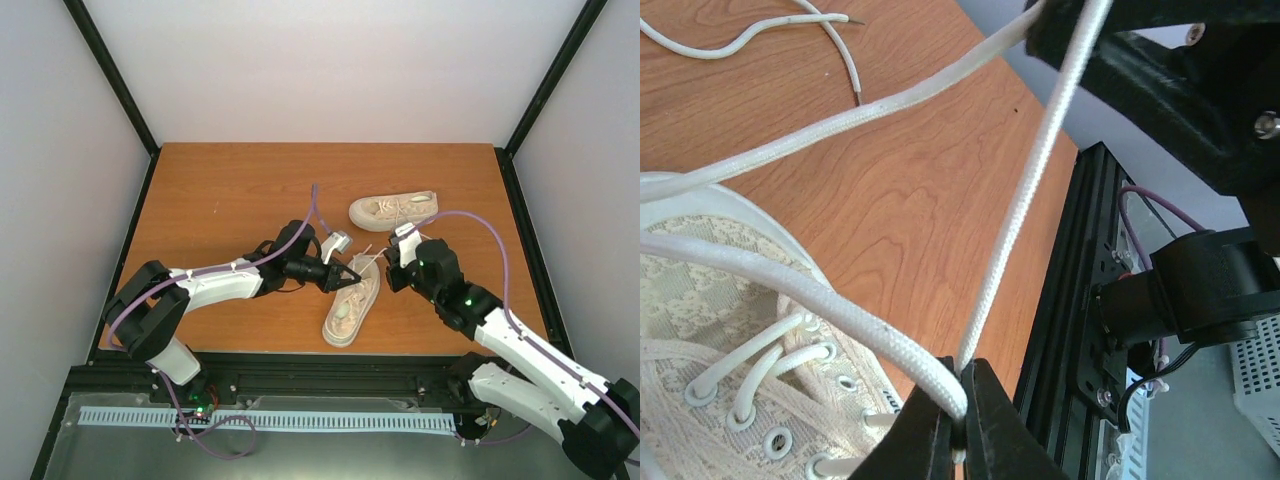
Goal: Tie the shoes
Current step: Cross the shoelace with the shoelace.
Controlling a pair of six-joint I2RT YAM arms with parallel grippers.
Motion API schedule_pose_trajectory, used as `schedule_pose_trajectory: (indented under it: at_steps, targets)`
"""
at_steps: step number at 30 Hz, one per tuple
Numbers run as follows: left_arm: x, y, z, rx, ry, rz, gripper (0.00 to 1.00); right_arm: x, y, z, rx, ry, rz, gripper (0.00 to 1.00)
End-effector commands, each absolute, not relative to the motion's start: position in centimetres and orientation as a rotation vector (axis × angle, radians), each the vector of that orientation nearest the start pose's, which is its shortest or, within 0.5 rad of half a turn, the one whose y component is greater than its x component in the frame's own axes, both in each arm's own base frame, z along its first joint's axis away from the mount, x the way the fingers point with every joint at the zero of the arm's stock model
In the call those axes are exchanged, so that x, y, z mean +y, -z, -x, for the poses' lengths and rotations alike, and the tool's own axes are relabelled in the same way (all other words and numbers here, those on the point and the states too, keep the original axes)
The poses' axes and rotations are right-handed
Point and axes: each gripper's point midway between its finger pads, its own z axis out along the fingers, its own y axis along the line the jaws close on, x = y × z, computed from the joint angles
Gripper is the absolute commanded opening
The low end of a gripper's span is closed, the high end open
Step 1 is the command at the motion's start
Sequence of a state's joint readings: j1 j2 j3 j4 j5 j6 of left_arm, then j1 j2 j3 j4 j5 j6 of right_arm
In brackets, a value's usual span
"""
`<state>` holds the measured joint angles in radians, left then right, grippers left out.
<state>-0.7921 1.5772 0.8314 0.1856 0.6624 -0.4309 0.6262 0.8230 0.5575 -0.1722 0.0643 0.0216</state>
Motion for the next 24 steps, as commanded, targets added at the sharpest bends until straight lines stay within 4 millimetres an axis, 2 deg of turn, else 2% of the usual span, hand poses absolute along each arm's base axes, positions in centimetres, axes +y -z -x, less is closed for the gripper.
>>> schedule_pose_trajectory:
  at_steps: [1, 6, 10, 15, 21, 24]
  targets:
    - [-37.1, -15.1, -21.1, 2.179, 1.394, -0.887, 0.01, 13.8, -18.0, -26.8, 2.160, -0.131, 0.381, 0.03]
    - [-37.2, -14.5, -21.1, 2.195, 1.395, -0.899, 0.01, 12.0, -16.6, -27.1, 2.236, 0.037, 0.293, 0.03]
    - [-37.2, -14.0, -21.2, 2.212, 1.378, -0.891, 0.01, 11.8, -16.0, -27.5, 2.241, 0.166, 0.284, 0.03]
    - [-37.0, -13.6, -21.5, 2.222, 1.353, -0.880, 0.01, 10.5, -17.0, -28.0, 2.148, 0.417, 0.208, 0.03]
    - [-37.0, -13.3, -21.6, 2.229, 1.342, -0.876, 0.01, 8.9, -18.0, -28.6, 2.050, 0.579, 0.127, 0.03]
    - [-37.0, -13.4, -21.6, 2.227, 1.345, -0.876, 0.01, 9.2, -18.0, -29.0, 2.031, 0.596, 0.132, 0.03]
